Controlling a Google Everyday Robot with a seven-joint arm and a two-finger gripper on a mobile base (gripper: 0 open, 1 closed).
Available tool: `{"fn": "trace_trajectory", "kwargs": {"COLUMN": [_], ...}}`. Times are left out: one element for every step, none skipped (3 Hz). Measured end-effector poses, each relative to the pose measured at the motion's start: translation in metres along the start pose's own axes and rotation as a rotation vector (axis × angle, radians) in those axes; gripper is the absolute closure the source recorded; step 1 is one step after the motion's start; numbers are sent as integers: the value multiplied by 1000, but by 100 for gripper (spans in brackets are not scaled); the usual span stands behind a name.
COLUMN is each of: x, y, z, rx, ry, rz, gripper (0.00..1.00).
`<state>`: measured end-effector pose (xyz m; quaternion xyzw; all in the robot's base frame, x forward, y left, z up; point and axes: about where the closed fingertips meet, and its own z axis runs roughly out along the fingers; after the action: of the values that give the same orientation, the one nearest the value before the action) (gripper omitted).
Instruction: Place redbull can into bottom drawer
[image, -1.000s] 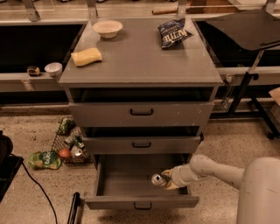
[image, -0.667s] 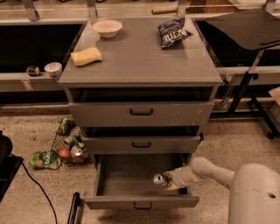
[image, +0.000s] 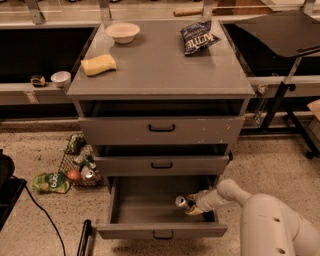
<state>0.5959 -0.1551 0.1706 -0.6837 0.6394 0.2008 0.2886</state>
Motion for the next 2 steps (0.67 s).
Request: {"fn": "trace_trajectory", "kwargs": {"x": [9, 11], "y": [-7, -11], "z": [13, 20], "rx": [-19, -31], "ry": [-20, -34], "rz": [15, 18], "gripper": [35, 11]}}
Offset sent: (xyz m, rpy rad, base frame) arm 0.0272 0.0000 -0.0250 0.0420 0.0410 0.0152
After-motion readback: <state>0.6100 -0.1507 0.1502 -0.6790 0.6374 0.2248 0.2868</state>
